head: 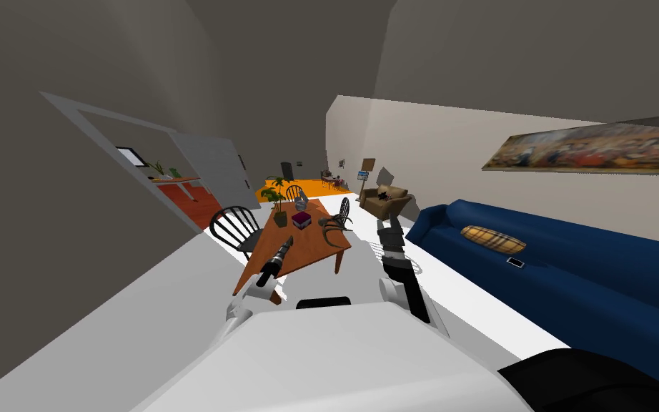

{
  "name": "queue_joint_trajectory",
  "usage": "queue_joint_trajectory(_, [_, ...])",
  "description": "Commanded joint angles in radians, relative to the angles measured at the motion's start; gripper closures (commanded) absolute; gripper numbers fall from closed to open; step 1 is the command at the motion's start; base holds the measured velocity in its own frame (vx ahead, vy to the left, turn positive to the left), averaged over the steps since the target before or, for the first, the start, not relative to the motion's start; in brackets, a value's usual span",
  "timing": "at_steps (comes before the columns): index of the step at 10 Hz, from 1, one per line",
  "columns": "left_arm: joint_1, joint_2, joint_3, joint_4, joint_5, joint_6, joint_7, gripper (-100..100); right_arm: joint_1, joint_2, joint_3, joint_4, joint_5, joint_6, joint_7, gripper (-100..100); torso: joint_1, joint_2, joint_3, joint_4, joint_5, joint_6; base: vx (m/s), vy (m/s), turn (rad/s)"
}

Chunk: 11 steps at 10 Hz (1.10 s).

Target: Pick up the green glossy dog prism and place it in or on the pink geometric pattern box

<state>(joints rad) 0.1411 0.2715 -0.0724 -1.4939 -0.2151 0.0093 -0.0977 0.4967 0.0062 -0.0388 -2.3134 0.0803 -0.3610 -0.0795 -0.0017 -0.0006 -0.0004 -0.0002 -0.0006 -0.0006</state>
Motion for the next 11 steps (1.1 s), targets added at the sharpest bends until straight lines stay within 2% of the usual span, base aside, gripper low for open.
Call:
queue_joint_trajectory(1, [-0.025, 0.017, -0.004, 0.050, -0.011, 0.029, -0.011, -100, 0.000, 0.000, 0.000, 0.000, 0.000, 0.000, 0.000, 0, 0.000, 0.000, 0.000, 0.000, 0.000, 0.000, 0.014, -0.036, -0.099])
queue_joint_trajectory(6, [-0.068, 0.046, -0.010, 0.183, -0.032, 0.072, -0.035, -100, 0.000, 0.000, 0.000, 0.000, 0.000, 0.000, 0.000, 0, 0.000, 0.000, 0.000, 0.000, 0.000, 0.000, 0.013, -0.028, -0.082])
queue_joint_trajectory(8, [-0.110, 0.078, -0.016, 0.265, -0.052, 0.108, -0.060, -100, 0.000, 0.000, 0.000, 0.000, 0.000, 0.000, 0.000, 0, 0.000, 0.000, 0.000, 0.000, 0.000, 0.000, 0.026, -0.038, -0.174])
queue_joint_trajectory(11, [-0.130, 0.095, -0.020, 0.344, -0.061, 0.123, -0.074, -100, 0.000, 0.000, 0.000, 0.000, 0.000, 0.000, 0.000, 0, 0.001, -0.001, 0.000, 0.000, 0.000, 0.000, 0.023, -0.022, -0.070])
